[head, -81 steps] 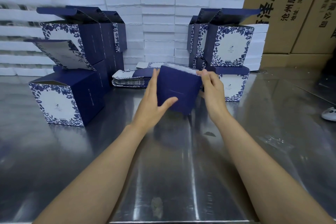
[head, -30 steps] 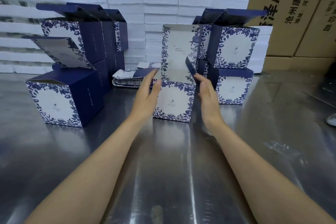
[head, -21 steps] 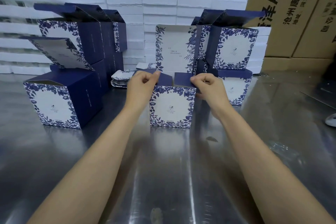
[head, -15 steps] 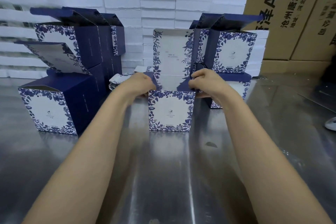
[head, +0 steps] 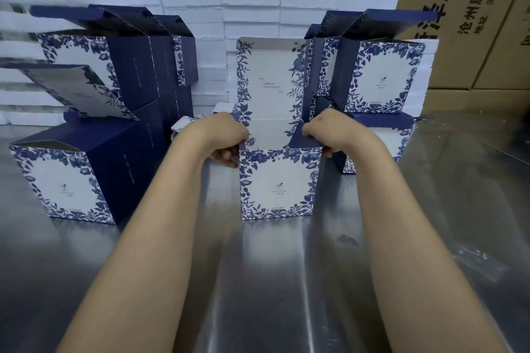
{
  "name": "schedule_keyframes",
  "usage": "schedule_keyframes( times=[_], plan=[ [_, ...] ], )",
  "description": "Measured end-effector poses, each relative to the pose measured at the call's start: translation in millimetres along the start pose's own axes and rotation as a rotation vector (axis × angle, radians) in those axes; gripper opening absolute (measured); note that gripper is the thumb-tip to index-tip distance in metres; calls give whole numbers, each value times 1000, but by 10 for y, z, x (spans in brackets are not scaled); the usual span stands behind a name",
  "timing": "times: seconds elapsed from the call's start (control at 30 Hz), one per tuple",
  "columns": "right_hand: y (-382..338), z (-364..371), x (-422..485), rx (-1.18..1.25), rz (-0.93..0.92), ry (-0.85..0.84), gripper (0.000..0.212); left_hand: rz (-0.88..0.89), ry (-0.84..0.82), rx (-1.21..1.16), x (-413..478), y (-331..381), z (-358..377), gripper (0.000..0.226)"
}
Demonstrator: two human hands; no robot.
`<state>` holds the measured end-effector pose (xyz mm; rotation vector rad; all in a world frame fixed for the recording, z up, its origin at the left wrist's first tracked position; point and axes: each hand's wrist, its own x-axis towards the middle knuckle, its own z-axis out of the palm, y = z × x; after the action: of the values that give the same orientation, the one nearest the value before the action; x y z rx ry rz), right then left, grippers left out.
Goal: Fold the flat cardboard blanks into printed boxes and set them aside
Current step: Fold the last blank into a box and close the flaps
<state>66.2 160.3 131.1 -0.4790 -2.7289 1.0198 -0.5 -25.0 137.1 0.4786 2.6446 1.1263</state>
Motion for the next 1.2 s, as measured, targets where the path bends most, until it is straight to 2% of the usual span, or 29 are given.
schedule_keyframes(
  times=[0.13,0.2,0.33,0.5,0.73,0.87,0.97,1.07,1.2],
  plan=[
    [11,-132,-62,3,-23,-110,50,-14,-135,161,-55,-10,-123,32],
    [-5,-128,-91,-29,5,-140,43,-25,-157,209,-70,-21,-175,30],
    [-28,-103,-112,-59,57,-195,24,49,-60,165,14,-63,-178,48],
    [-71,-7,-24,-63,20,-37,30,23,29,120,107,-73,-84,22],
    [-42,68,39,-122,-57,131,38,-16,139,121,90,-73,-9,33],
    [-4,178,86,-3,-32,277,45,17,205,-30,141,-103,35,31],
    [-9,178,91,26,-20,369,50,15,194,-69,144,-132,-49,49],
    [-56,59,63,-39,48,269,36,-28,131,-5,61,-142,-212,58],
    [-98,-154,-79,13,144,-1,46,-109,-147,122,-113,-122,-322,59]
  ],
)
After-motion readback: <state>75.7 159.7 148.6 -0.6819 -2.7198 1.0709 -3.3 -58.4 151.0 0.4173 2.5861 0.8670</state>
